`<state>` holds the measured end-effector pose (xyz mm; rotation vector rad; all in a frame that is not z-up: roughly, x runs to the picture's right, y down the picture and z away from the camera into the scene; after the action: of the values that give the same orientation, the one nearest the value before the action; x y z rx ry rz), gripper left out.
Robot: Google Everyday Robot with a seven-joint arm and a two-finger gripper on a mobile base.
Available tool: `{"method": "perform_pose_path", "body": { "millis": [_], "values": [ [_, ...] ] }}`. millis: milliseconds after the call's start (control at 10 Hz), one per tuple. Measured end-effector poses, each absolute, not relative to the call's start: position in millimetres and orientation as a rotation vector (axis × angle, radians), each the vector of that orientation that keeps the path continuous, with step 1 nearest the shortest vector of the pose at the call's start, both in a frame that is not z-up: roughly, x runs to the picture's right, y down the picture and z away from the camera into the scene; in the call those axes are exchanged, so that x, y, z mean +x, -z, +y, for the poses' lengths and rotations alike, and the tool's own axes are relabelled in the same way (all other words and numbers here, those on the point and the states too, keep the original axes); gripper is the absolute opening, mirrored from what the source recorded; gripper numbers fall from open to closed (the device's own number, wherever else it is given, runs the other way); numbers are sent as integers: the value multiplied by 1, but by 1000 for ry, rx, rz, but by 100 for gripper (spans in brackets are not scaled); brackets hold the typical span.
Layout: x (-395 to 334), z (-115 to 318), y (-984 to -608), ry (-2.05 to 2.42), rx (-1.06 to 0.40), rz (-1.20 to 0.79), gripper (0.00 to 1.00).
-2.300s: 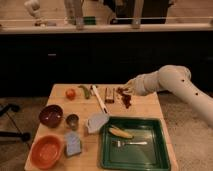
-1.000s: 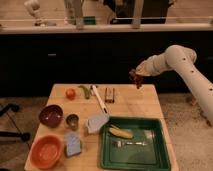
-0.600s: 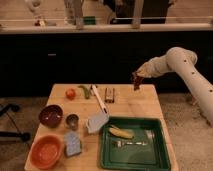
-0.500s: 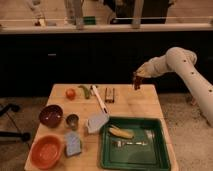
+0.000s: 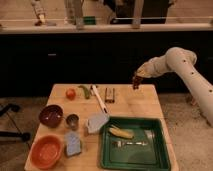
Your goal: Place grapes in table surface
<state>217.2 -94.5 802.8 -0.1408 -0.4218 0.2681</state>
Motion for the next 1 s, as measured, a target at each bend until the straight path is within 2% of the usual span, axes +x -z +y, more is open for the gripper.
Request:
{"method": "perform_pose_path", "body": {
  "millis": [500,1000],
  "values": [
    [266,-105,-795,-326,-96,-345,0],
    [302,-83,-825,-393,-155,-291,0]
  ]
}}
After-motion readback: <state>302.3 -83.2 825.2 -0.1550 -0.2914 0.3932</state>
